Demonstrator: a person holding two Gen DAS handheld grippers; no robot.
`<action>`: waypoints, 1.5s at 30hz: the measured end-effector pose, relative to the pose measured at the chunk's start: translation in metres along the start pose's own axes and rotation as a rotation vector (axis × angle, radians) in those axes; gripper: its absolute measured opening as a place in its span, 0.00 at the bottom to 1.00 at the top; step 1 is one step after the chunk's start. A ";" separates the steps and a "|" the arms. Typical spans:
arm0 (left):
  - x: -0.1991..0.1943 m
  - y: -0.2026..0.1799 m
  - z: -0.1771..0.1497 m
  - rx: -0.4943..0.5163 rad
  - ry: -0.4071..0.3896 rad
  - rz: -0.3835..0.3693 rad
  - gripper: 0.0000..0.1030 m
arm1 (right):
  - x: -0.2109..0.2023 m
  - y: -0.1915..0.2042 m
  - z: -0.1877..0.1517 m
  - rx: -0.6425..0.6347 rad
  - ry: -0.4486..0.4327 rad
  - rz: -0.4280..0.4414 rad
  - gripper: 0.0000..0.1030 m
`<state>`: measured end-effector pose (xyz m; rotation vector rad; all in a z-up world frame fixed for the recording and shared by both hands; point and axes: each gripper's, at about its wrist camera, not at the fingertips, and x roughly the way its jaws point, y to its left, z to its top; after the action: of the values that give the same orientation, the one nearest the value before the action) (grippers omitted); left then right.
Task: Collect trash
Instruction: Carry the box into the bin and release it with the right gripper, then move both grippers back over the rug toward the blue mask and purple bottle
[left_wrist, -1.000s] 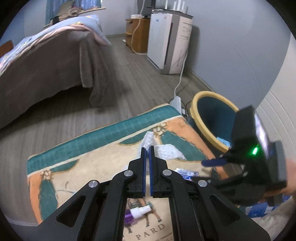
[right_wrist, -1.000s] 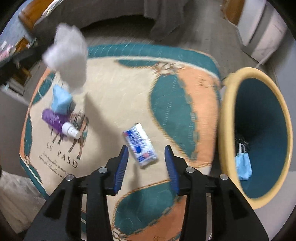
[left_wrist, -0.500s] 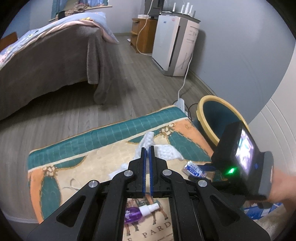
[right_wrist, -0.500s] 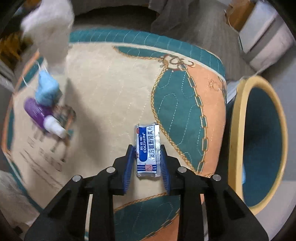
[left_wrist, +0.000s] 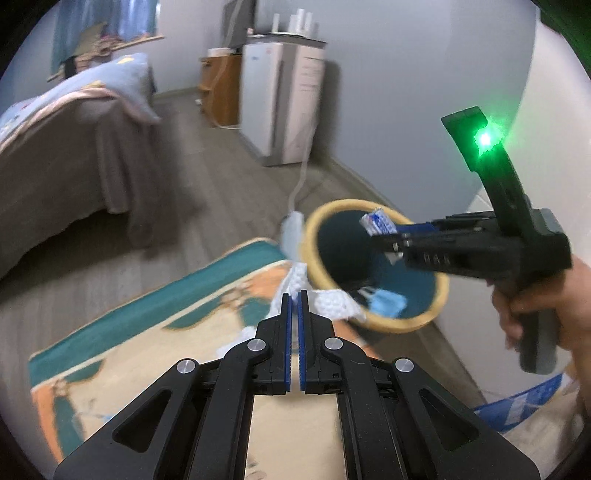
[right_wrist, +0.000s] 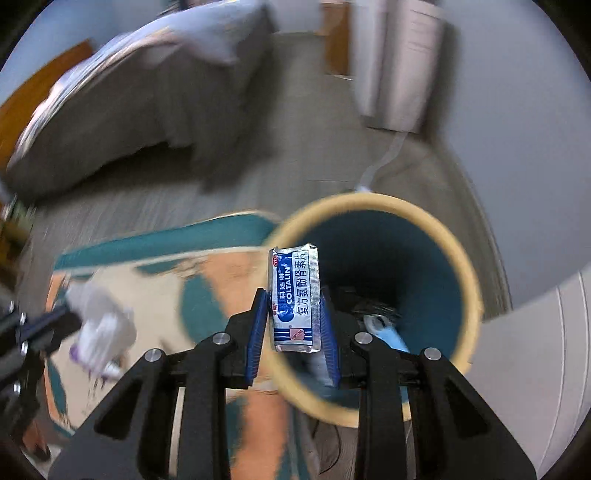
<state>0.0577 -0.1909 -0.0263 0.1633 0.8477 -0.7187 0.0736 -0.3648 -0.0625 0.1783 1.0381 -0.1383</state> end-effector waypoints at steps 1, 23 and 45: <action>0.008 -0.007 0.004 0.004 0.009 -0.015 0.04 | 0.002 -0.018 -0.001 0.052 0.005 -0.018 0.26; 0.049 -0.037 0.048 0.019 -0.010 -0.053 0.59 | 0.008 -0.097 -0.006 0.348 -0.007 0.003 0.73; -0.114 0.147 -0.068 -0.235 -0.016 0.394 0.93 | 0.002 0.148 -0.010 -0.377 -0.034 0.165 0.94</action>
<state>0.0581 0.0060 -0.0091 0.1084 0.8458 -0.2489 0.0954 -0.2186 -0.0574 -0.0808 0.9931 0.2029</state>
